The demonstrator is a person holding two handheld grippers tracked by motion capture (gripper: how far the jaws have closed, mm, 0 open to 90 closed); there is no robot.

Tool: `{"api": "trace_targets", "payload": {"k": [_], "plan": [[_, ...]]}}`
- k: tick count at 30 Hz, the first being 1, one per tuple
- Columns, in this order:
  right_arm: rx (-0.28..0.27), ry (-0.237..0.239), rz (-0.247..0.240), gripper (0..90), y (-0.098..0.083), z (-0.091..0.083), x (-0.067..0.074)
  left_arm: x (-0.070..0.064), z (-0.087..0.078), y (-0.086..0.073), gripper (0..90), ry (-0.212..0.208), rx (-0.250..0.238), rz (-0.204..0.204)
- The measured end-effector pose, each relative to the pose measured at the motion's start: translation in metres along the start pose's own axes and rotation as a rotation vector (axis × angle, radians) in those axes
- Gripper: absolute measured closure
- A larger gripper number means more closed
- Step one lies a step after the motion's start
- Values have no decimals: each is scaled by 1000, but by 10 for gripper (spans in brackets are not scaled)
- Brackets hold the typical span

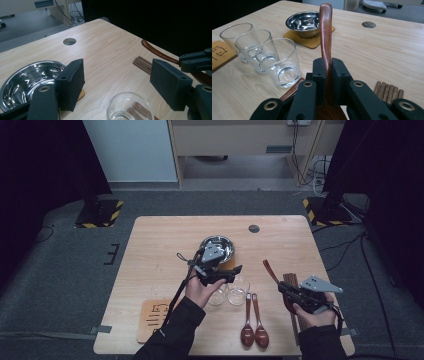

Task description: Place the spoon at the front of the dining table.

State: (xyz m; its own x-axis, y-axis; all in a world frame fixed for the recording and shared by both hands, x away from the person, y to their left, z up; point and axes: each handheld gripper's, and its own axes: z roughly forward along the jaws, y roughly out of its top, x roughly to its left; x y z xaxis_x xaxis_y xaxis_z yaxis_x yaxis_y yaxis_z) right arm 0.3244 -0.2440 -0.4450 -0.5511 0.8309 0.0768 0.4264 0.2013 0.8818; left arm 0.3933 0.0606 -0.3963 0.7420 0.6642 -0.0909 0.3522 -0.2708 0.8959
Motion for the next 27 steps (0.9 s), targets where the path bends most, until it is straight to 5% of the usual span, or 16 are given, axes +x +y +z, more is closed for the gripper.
{"api": "trace_targets", "payload": {"k": [27], "plan": [[-10, -3, -3, 819, 0, -2, -1, -17, 31, 4, 310, -52, -4, -11]]}}
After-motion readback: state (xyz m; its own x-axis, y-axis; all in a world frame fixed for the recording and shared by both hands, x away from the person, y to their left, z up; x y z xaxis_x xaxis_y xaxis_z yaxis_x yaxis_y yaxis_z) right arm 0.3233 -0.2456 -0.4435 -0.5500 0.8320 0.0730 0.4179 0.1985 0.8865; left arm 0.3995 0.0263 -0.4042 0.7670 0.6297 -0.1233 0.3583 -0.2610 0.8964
